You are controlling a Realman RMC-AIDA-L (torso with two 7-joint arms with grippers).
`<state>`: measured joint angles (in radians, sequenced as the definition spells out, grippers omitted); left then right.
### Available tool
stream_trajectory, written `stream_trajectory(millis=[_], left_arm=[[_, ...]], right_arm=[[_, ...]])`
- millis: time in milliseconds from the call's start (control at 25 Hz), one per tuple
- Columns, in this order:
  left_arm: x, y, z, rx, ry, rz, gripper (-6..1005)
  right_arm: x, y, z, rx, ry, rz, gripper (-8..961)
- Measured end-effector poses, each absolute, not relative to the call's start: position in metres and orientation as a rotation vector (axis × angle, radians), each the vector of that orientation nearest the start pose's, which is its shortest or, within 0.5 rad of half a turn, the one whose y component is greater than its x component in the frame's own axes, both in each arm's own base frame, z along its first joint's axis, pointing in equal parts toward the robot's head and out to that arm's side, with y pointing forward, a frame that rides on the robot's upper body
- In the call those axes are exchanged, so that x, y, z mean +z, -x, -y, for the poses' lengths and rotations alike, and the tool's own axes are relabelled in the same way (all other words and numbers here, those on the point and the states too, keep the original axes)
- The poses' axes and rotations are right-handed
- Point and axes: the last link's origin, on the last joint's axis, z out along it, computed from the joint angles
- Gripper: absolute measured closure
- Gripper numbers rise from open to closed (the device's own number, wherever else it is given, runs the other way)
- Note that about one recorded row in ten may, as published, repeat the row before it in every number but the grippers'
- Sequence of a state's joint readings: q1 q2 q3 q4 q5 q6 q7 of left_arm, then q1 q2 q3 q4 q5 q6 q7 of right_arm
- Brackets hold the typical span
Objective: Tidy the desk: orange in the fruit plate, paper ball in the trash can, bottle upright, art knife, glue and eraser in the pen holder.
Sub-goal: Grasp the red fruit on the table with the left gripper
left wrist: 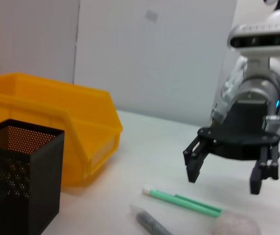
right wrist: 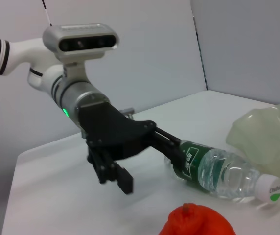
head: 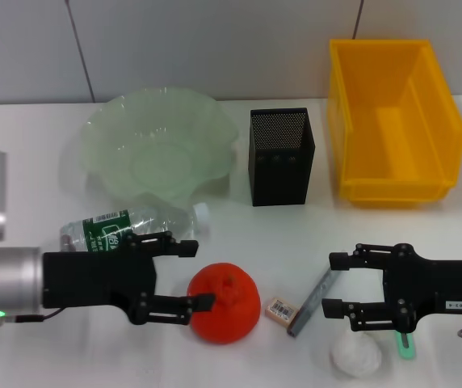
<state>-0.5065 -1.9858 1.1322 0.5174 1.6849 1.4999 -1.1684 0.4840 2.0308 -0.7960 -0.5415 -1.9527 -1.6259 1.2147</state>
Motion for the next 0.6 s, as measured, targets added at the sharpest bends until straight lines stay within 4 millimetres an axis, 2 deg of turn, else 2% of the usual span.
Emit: stream_trajectory(millis=[360,600], left_arm=[[-0.057,0.25,-0.325,-0.487,2.936,0.288,198],[-0.063,0.251,-0.327,-0.421,2.936,0.266,205]], right_arm=[[-0.012,-0.28,-0.296,0.712,2.854,-0.523,191],[-0.011,-0.28,-0.296,0.712,2.853,-0.522,191]])
